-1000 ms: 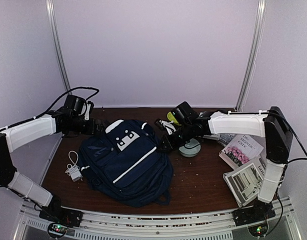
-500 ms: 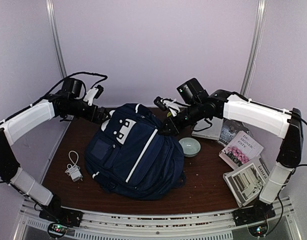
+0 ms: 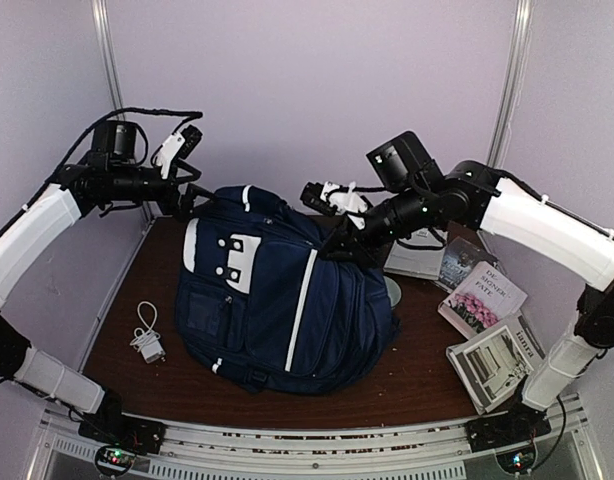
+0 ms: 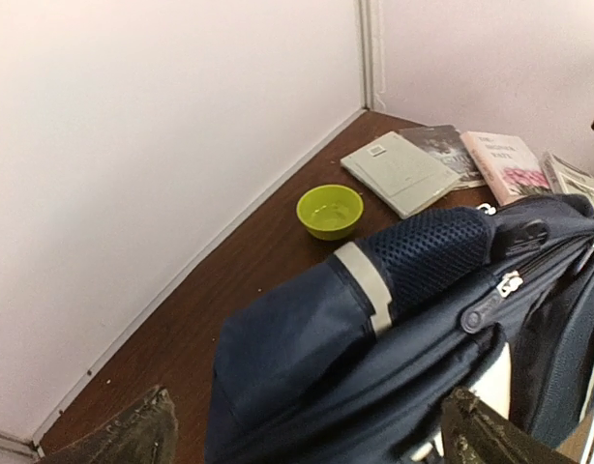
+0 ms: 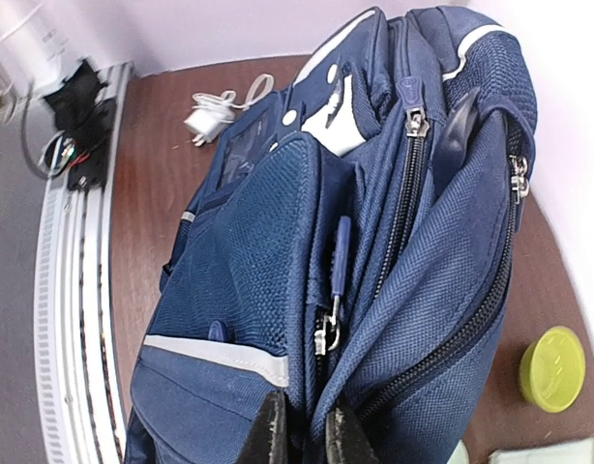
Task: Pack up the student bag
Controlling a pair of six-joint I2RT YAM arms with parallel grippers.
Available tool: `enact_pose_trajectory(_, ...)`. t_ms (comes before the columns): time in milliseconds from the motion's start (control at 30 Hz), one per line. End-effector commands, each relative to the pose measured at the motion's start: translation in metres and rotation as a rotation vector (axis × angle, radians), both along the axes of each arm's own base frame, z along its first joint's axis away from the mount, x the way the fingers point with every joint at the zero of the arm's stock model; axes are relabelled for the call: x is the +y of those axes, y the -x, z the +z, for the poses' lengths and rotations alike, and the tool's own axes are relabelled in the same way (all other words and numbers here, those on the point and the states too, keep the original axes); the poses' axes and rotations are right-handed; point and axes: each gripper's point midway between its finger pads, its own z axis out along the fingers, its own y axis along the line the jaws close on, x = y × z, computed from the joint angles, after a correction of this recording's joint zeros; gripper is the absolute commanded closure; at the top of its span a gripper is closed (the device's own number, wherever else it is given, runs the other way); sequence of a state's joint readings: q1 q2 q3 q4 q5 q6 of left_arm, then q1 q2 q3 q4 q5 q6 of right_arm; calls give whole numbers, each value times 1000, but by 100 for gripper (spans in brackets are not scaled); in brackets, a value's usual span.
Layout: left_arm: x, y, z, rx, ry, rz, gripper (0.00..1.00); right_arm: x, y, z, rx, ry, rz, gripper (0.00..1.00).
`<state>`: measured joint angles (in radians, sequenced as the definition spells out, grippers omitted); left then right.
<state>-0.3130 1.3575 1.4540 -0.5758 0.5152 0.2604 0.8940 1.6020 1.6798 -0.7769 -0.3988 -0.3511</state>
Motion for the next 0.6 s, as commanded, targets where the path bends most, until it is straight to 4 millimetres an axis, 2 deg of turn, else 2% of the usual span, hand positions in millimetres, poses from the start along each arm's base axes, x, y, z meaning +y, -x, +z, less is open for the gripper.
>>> enact_pose_trajectory(0, -17, 35, 8, -108, -50, -253, 2, 5, 34, 62, -285, -147, 204, 100)
enact_pose_trajectory(167, -29, 61, -5, -189, -171, -382, 2, 2, 52, 60, -350, -175, 296, 100)
enact_pose_trajectory(267, -38, 75, -9, -190, -168, -447, 2, 0, 56, 56, -393, -167, 318, 100)
enact_pose_trajectory(433, -61, 113, -24, -98, -132, -615, 2, -1, 49, 61, -451, -179, 289, 100)
enact_pose_trajectory(500, -67, 122, -32, -72, -122, -653, 2, 0, 44, 64, -479, -190, 264, 100)
enact_pose_trajectory(567, -69, 123, -40, -53, -136, -656, 2, 0, 41, 67, -503, -202, 247, 100)
